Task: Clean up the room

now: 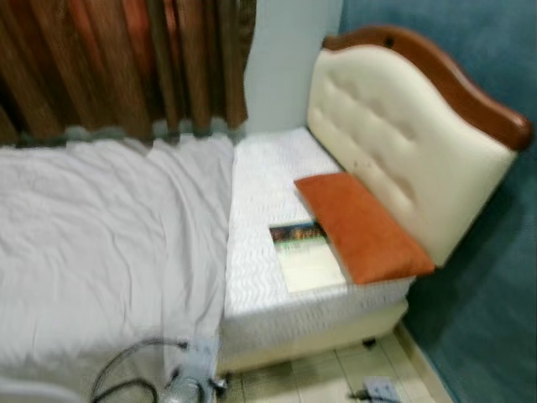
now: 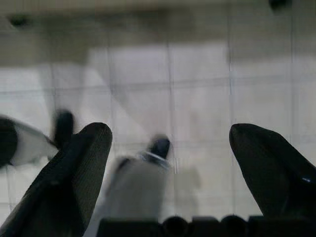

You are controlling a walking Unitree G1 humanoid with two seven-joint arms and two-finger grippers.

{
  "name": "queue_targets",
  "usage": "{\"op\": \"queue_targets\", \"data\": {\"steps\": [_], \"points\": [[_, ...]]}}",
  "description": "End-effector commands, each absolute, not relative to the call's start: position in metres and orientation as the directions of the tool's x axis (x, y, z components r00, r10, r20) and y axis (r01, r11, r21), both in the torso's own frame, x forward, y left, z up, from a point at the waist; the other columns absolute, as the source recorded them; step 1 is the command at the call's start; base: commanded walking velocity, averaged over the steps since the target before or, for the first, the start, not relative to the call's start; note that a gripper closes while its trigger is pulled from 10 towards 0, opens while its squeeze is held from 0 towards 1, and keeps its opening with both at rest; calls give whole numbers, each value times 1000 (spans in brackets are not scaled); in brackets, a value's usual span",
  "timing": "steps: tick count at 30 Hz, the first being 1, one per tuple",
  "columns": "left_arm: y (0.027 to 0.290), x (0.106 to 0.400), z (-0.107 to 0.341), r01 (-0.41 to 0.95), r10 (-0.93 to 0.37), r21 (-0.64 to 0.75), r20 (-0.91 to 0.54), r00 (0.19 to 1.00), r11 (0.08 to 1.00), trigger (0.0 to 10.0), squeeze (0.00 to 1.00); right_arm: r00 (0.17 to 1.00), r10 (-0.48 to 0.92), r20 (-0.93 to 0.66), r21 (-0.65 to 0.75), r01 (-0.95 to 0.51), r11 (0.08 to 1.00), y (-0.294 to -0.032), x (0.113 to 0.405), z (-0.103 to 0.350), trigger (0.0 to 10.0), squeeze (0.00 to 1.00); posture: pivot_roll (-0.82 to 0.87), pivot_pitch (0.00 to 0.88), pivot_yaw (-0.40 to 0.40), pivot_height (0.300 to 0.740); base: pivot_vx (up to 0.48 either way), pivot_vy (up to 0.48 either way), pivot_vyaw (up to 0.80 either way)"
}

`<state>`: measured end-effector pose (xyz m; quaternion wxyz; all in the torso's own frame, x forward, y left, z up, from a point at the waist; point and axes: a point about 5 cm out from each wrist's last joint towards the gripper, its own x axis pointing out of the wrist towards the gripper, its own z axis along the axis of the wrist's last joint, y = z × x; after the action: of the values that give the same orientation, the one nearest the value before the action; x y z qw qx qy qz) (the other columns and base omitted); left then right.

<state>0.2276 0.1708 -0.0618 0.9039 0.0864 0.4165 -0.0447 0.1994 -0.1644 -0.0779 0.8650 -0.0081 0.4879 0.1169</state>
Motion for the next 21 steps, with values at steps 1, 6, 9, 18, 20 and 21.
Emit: {"op": "queue_targets", "data": {"steps": [1, 6, 9, 18, 20, 21], "points": [[157, 234, -59, 187, -30, 126, -748, 663, 974, 10000, 0, 461, 160, -873, 83, -182, 980, -179, 183, -85, 10000, 0, 17, 0, -38, 740, 0, 0, 0], [165, 239, -55, 127, 24, 151, -729, 684, 980, 10000, 0, 452, 168, -876, 106, -160, 981, -182, 173, -89, 10000, 0, -32, 91, -57, 740, 0, 0, 0], [165, 243, -52, 109, 30, 147, -715, 699, 983, 10000, 0, 441, 181, -879, 123, -158, 980, -186, 162, -92, 10000, 0, -66, 150, -74, 740, 0, 0, 0], [159, 266, -33, 73, 77, 218, -606, 792, 973, 10000, 0, 452, 276, -848, 200, -211, 957, -182, 104, -104, 10000, 0, -250, 414, -152, 740, 0, 0, 0], [157, 272, -28, 76, 80, 240, -580, 811, 968, 10000, 0, 454, 299, -839, 216, -227, 950, -178, 92, -104, 10000, 0, -285, 464, -170, 740, 0, 0, 0], [157, 276, -24, 76, 84, 255, -562, 823, 964, 10000, 0, 455, 307, -836, 223, -230, 947, -176, 87, -104, 10000, 0, -285, 464, -170, 740, 0, 0, 0]]}}
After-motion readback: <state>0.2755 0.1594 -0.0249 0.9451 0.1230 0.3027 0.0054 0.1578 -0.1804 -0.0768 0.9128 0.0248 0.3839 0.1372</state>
